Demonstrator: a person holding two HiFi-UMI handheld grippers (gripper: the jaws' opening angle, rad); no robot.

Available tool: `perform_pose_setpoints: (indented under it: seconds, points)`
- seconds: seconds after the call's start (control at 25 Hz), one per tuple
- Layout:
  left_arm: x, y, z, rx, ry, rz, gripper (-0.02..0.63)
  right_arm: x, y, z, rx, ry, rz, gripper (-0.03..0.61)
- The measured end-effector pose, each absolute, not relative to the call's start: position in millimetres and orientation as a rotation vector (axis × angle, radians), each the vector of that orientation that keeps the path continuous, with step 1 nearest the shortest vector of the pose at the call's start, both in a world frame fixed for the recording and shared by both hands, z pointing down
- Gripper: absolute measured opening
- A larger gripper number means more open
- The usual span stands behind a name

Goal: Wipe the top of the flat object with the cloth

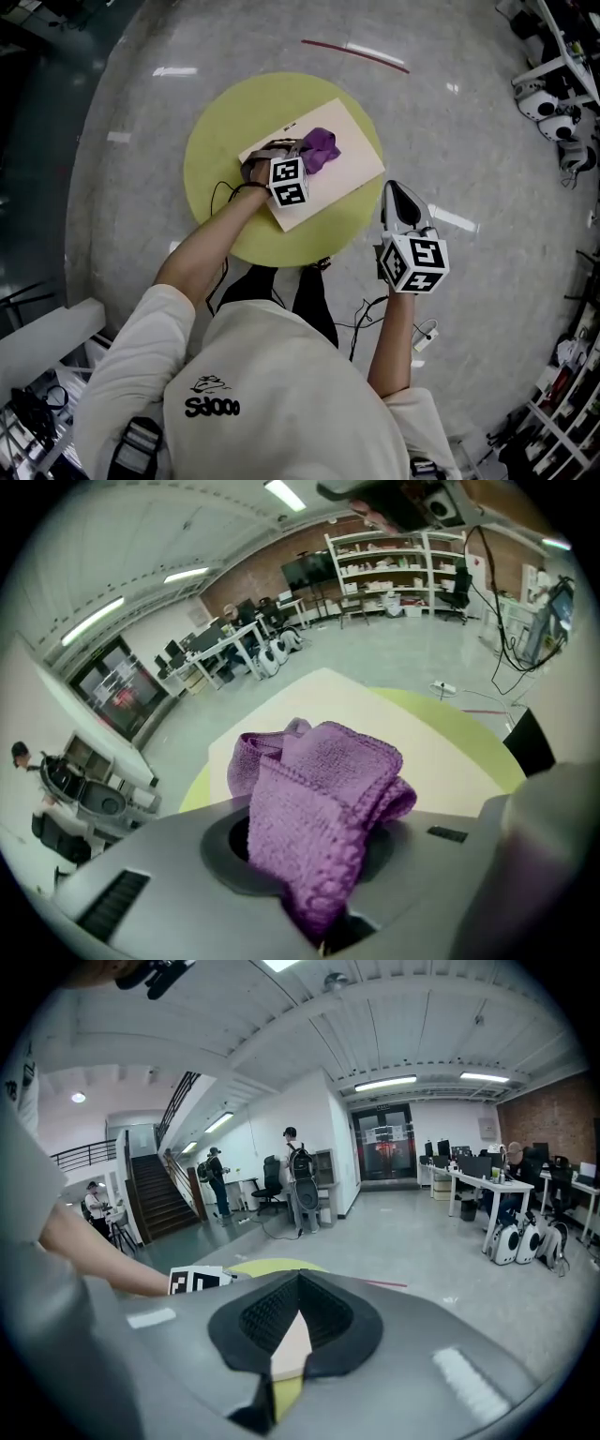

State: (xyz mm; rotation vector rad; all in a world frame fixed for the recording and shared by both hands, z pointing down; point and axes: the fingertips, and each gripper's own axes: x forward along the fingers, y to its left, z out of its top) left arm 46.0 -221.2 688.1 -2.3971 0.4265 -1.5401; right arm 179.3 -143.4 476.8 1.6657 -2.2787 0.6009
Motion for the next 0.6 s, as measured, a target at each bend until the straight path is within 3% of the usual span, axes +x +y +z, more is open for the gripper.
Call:
perform_pose_setpoints:
  seconds: [0.32, 0.6]
  points:
    - [-27, -237, 684, -2.552, 0.810, -1.646, 0.074, 153, -155, 474, 1.573, -2.328, 0.580, 0.009]
    - [-28, -210, 685, -2.604, 0.848, -1.678, 0.074, 149, -152, 477, 1.557, -2.323, 0.581, 0.009]
